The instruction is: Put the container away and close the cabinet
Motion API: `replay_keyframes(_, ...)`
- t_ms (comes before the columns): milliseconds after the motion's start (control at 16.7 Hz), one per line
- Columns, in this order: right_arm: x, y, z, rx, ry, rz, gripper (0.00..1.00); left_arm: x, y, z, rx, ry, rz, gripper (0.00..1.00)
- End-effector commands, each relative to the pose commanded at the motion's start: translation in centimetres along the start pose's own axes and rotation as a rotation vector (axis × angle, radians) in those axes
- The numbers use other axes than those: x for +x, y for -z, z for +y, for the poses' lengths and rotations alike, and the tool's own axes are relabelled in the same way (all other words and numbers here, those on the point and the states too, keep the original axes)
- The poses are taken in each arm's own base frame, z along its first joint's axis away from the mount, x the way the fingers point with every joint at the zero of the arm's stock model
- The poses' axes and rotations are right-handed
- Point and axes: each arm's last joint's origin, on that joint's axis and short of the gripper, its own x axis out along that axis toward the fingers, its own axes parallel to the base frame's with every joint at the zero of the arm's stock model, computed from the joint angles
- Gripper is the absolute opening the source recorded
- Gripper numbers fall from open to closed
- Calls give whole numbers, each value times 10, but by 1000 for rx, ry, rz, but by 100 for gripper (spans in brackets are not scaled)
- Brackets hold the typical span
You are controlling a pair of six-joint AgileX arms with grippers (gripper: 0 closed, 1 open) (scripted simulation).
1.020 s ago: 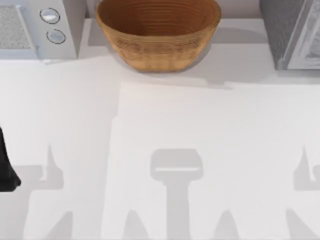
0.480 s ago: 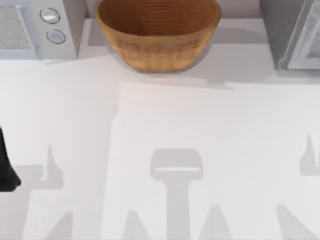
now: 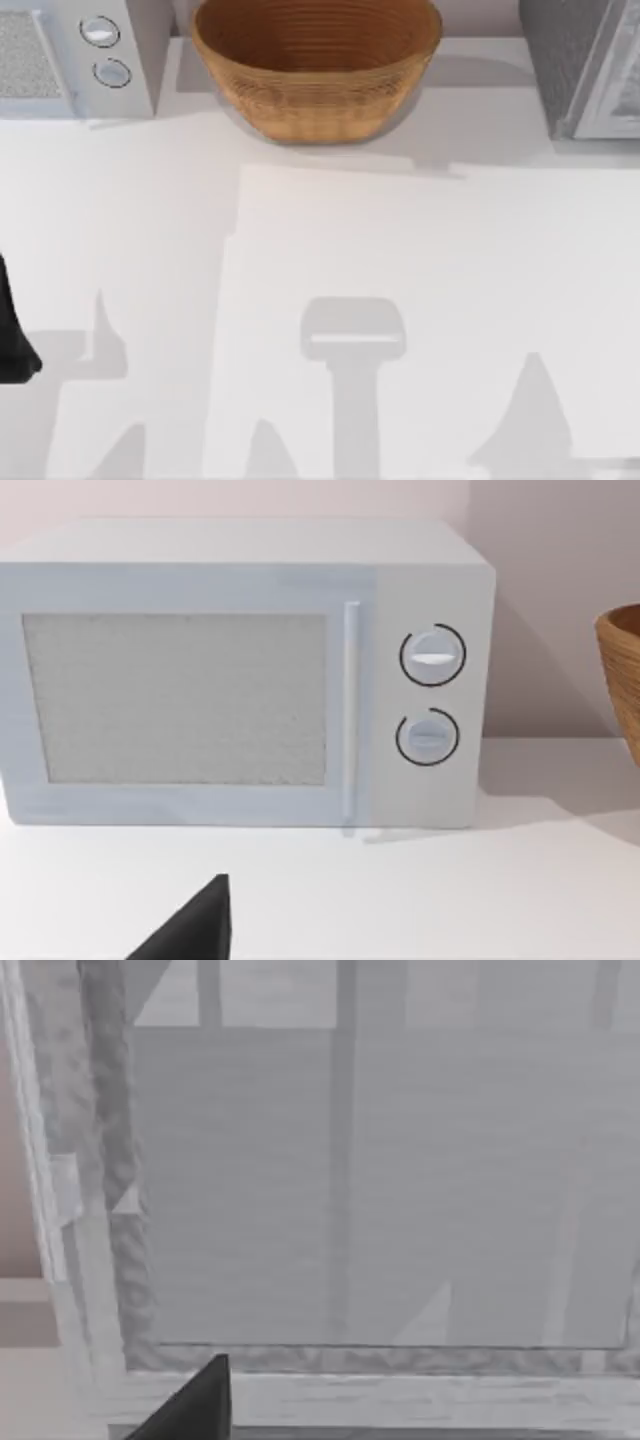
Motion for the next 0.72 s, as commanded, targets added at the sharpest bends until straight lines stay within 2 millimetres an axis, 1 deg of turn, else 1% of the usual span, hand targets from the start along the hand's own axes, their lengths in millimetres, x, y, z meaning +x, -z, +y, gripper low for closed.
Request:
replay_keyframes(180, 4, 13, -40, 14, 0, 16, 100, 0, 0, 0, 0, 0, 0, 100)
replay_keyframes(300, 2, 22, -65, 15, -1, 15, 100, 0, 0, 0, 0, 0, 0, 100)
replay_keyframes(420, -3, 30, -84, 11, -2, 11, 100, 0, 0, 0, 0, 0, 0, 100)
replay_keyframes(600, -9, 38, -100, 7, -3, 8, 100, 0, 0, 0, 0, 0, 0, 100)
replay_keyframes(720, -10, 39, -102, 6, -3, 7, 100, 0, 0, 0, 0, 0, 0, 100)
